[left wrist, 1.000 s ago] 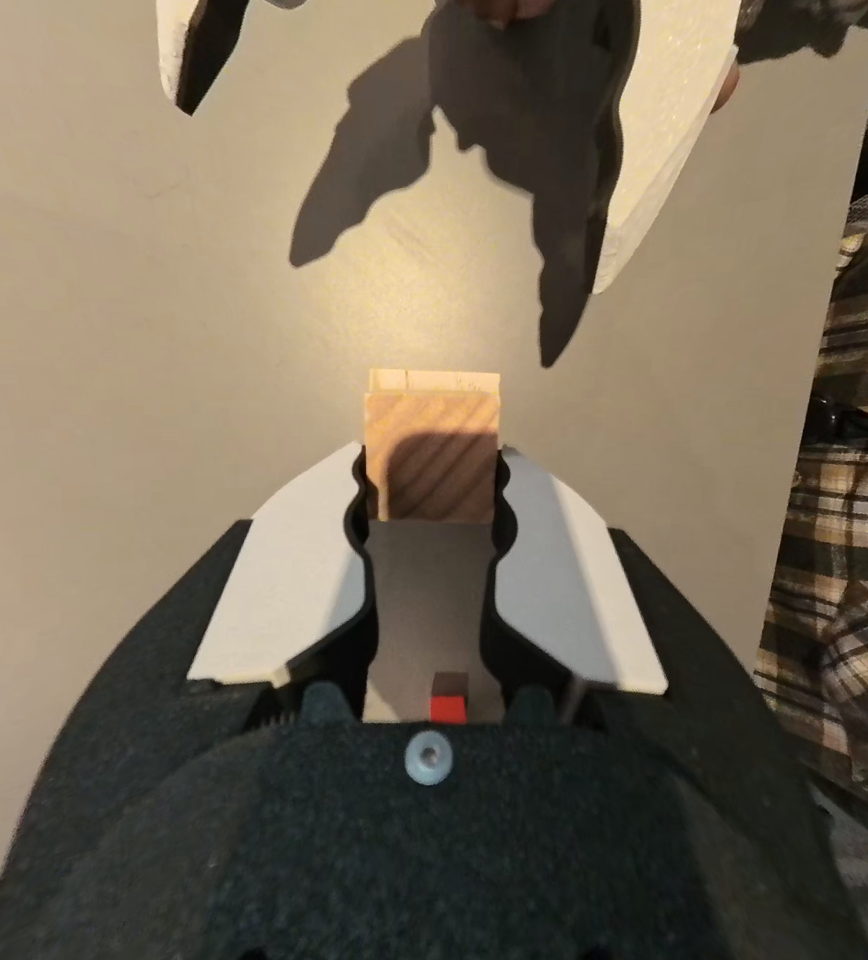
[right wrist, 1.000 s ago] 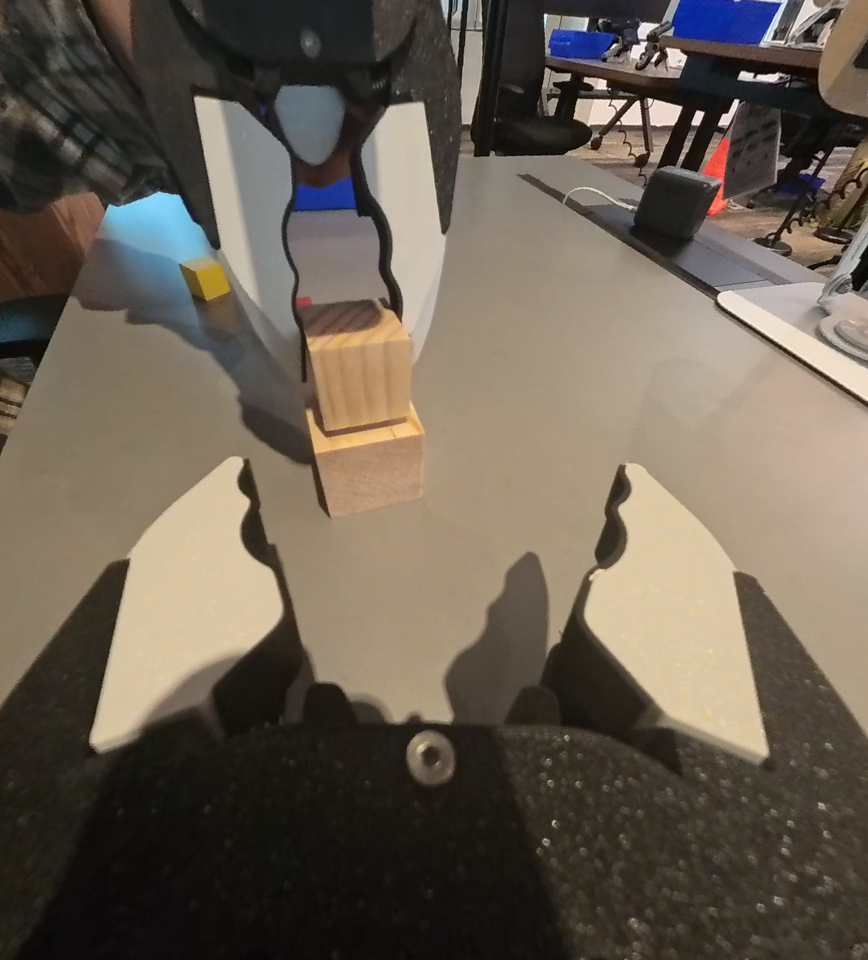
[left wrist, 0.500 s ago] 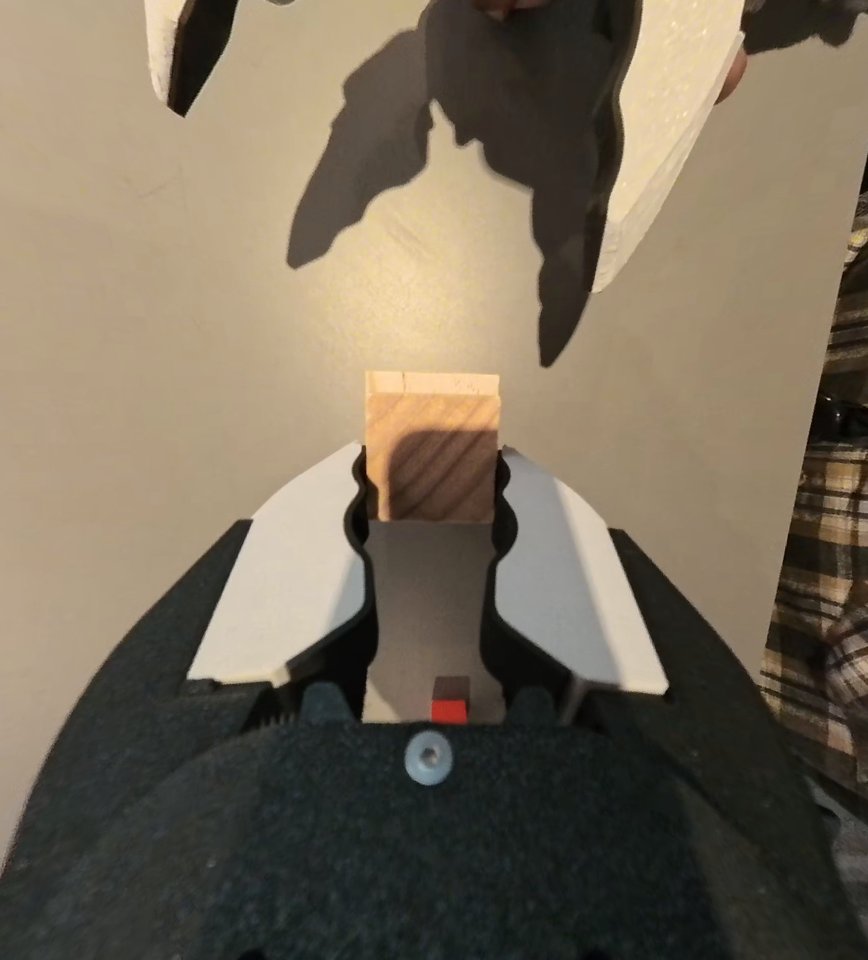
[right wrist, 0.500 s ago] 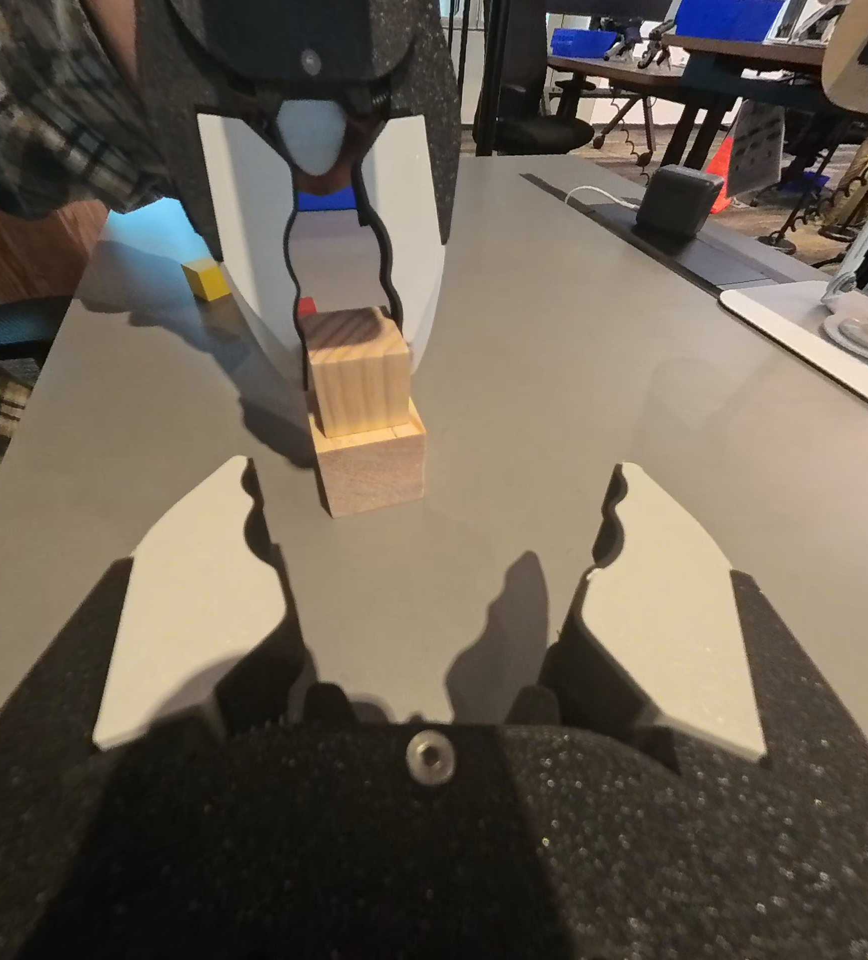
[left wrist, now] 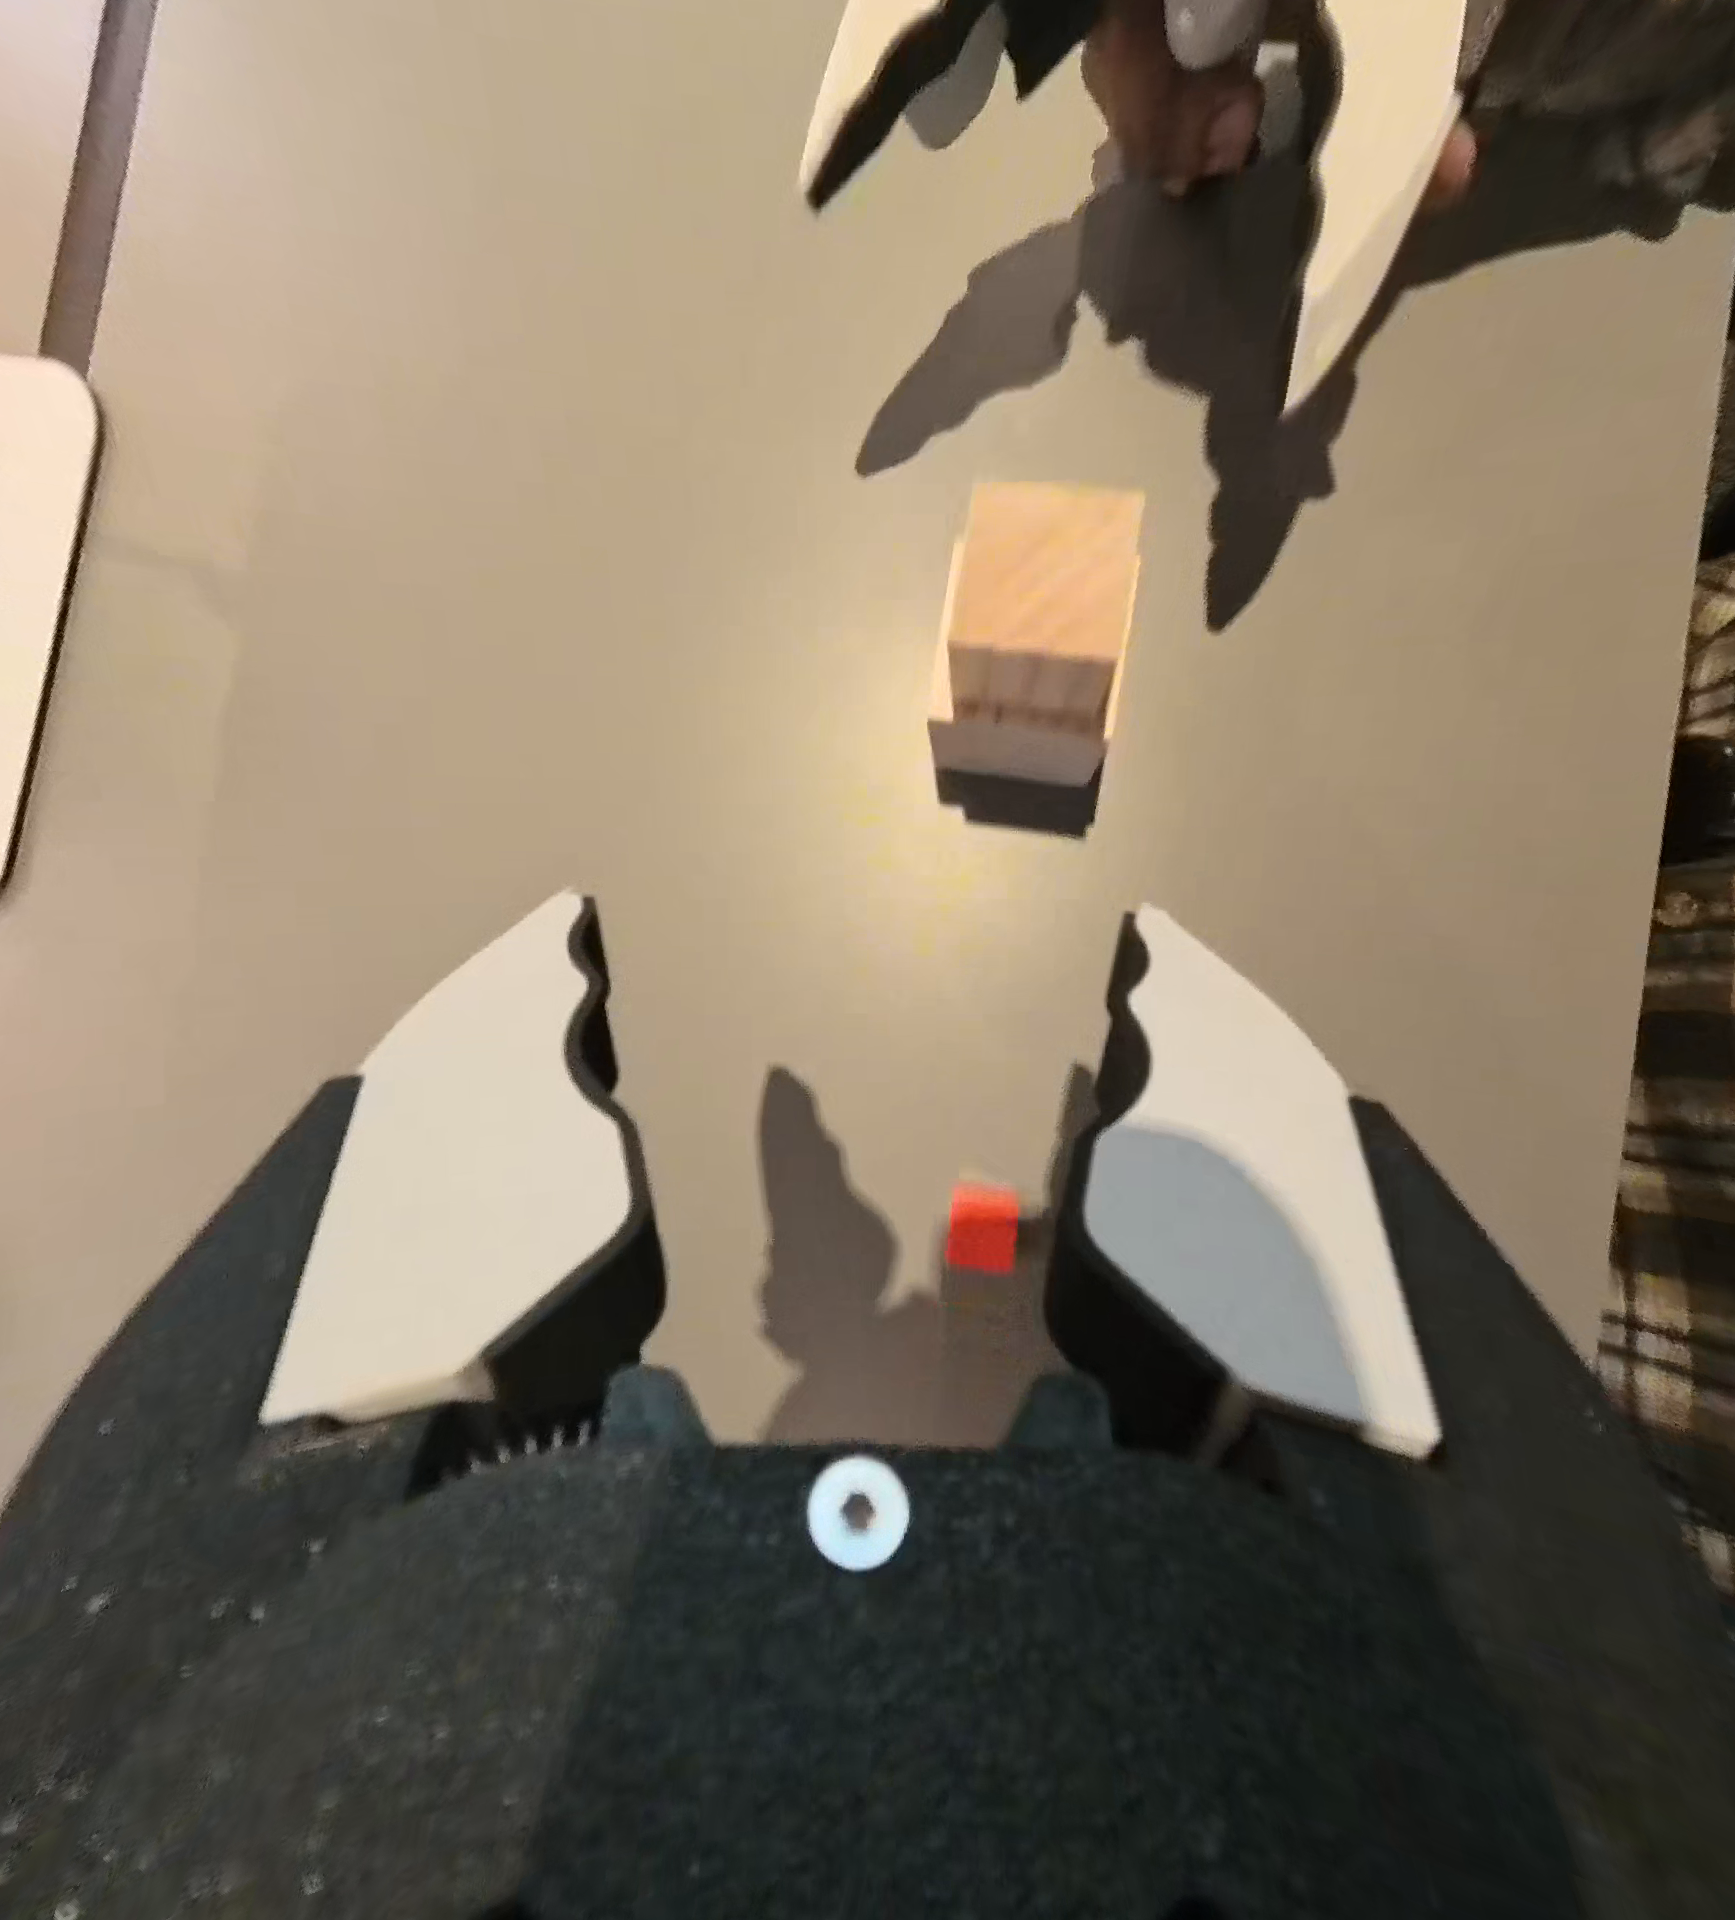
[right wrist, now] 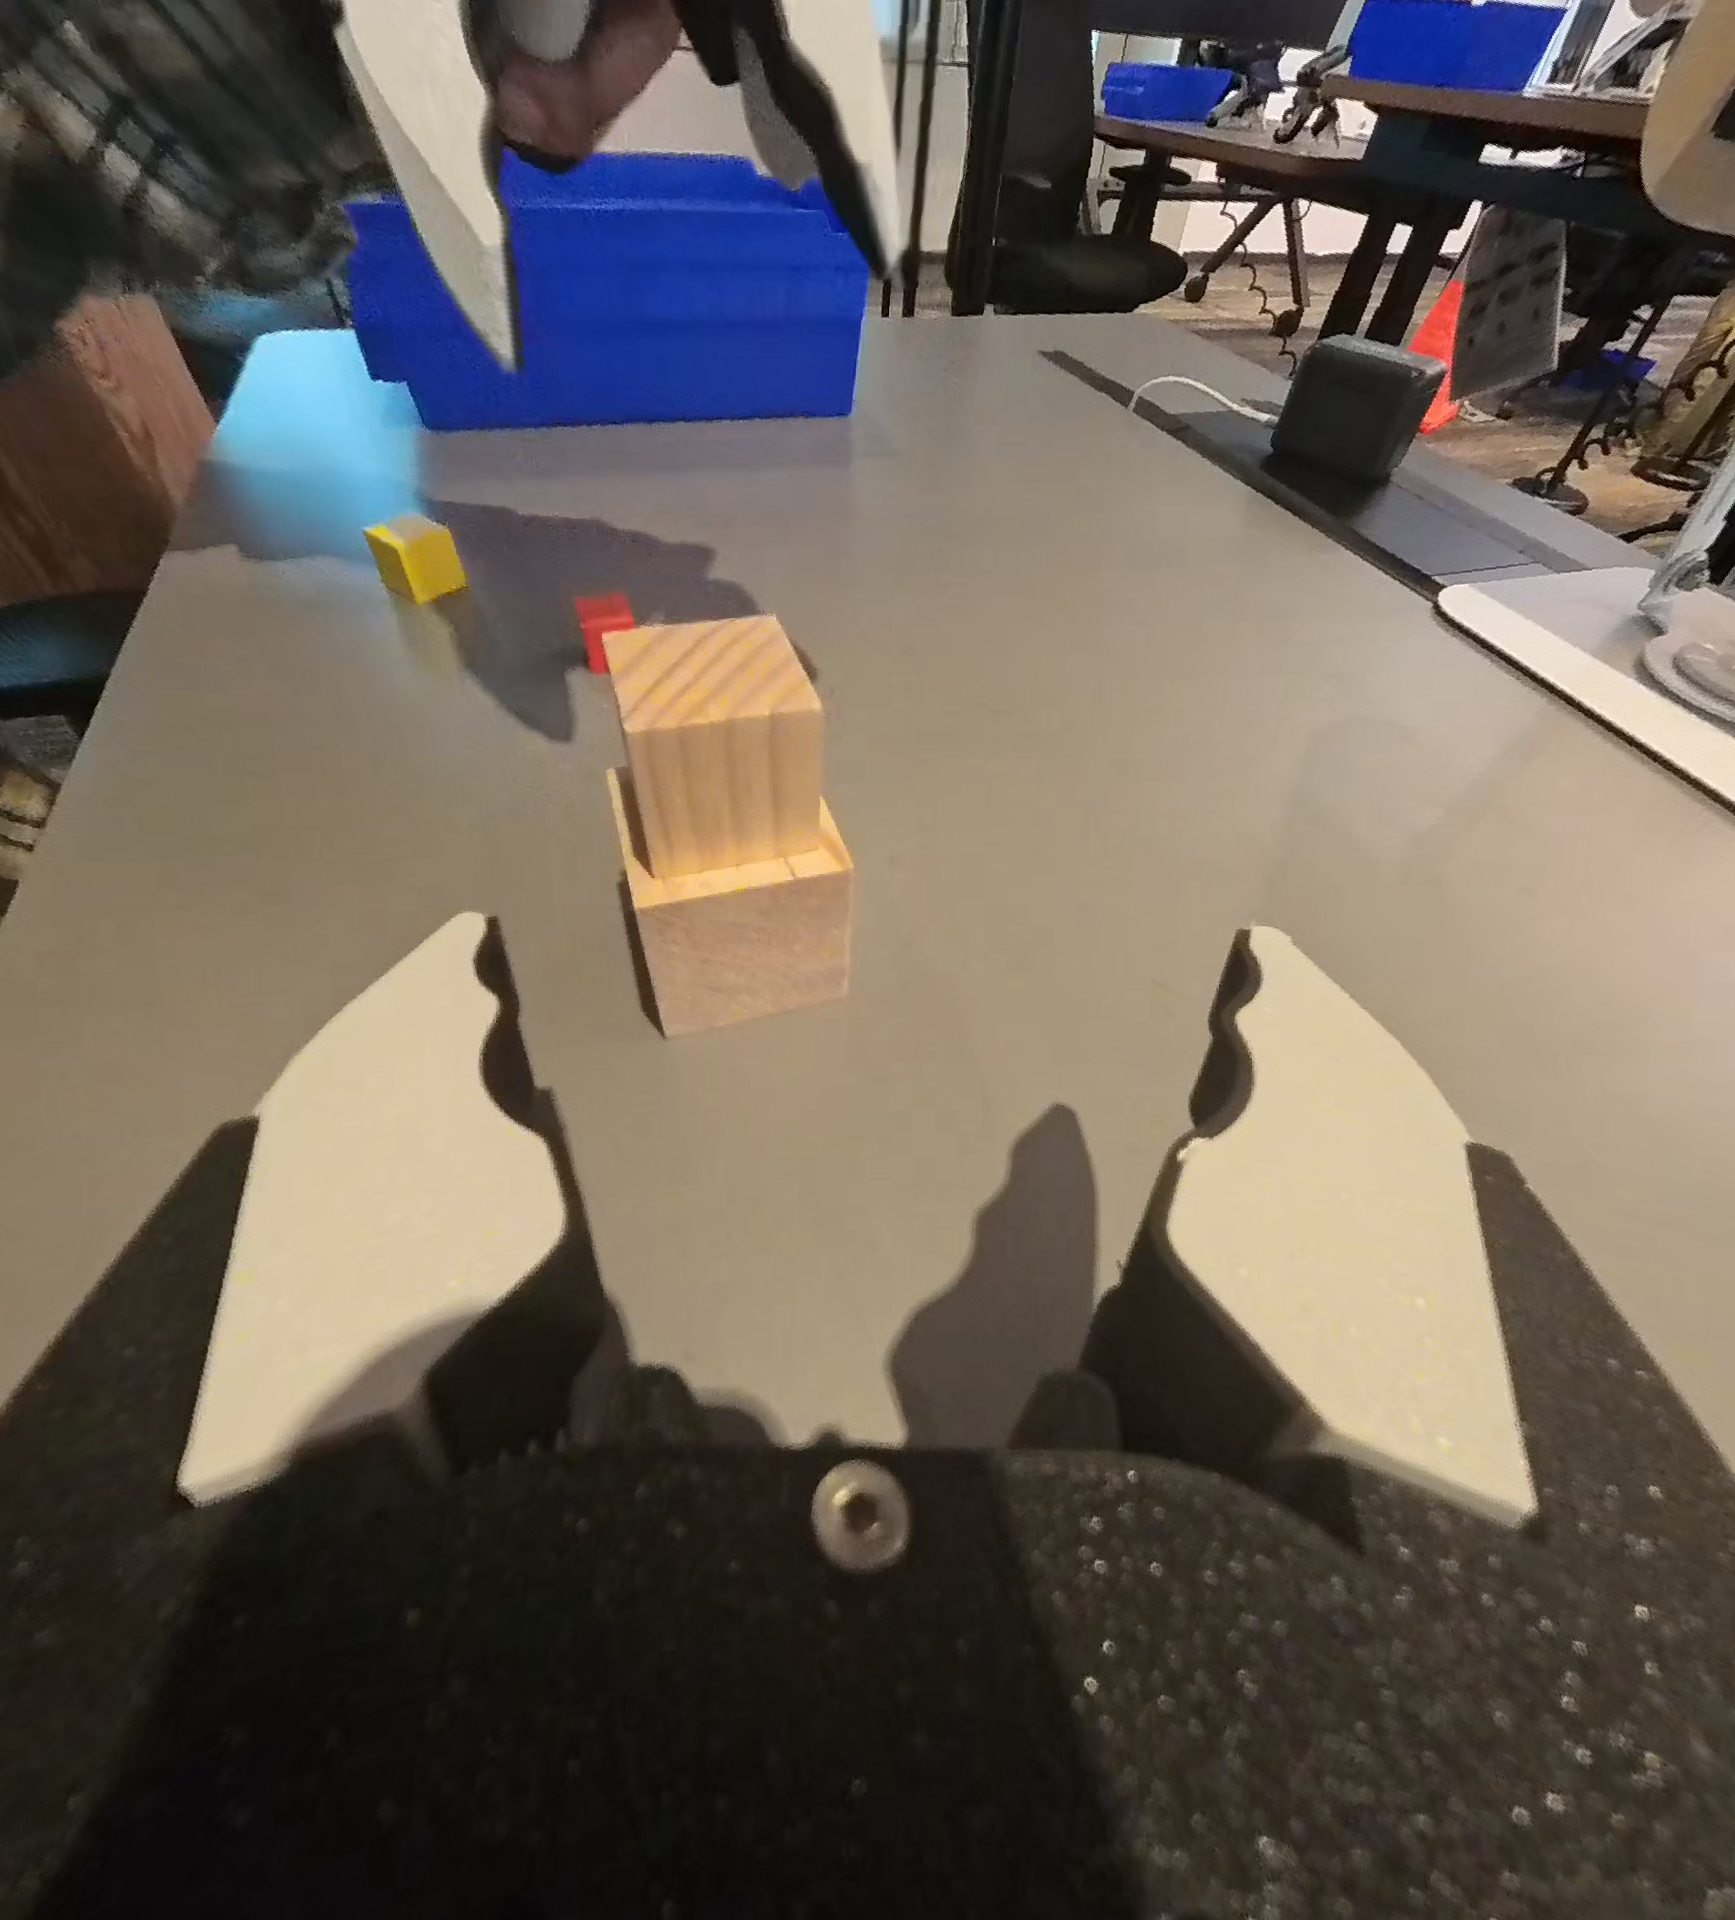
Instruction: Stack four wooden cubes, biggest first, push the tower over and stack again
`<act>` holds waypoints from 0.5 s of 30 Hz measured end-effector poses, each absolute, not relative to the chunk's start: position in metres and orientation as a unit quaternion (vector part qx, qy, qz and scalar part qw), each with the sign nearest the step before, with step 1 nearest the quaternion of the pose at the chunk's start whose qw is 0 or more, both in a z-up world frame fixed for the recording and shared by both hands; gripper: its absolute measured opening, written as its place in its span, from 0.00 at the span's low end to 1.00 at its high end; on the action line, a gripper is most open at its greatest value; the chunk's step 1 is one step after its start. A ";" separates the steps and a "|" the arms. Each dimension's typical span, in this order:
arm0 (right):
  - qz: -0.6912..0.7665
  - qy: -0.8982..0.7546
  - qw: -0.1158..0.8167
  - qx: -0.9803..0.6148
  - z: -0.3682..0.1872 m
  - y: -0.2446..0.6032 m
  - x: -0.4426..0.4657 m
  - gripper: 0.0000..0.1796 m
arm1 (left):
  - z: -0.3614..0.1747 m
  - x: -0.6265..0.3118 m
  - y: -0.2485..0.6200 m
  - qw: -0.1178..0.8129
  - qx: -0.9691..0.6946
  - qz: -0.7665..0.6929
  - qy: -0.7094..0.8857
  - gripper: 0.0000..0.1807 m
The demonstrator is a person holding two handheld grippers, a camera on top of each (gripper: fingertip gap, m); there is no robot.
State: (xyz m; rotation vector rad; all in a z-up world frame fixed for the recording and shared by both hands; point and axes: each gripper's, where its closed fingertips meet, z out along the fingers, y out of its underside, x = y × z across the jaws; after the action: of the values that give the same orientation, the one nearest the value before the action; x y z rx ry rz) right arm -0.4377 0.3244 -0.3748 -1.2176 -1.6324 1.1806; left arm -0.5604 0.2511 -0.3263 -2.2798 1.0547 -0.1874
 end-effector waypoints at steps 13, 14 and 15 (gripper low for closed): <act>0.463 -0.640 0.383 -0.479 -0.375 0.325 -0.438 0.69 | -0.373 -0.624 0.164 0.349 -0.874 -0.117 0.318 0.46; 0.462 -0.641 0.383 -0.479 -0.376 0.325 -0.438 0.69 | -0.373 -0.627 0.156 0.353 -0.878 -0.113 0.304 0.45; 0.462 -0.641 0.382 -0.479 -0.376 0.324 -0.439 0.69 | -0.373 -0.631 0.147 0.356 -0.882 -0.106 0.290 0.45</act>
State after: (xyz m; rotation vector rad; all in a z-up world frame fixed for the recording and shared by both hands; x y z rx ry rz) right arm -0.4385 0.3244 -0.3759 -1.2219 -1.6359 1.1784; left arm -0.6311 0.1473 -0.3729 -2.2788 0.7480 -0.2739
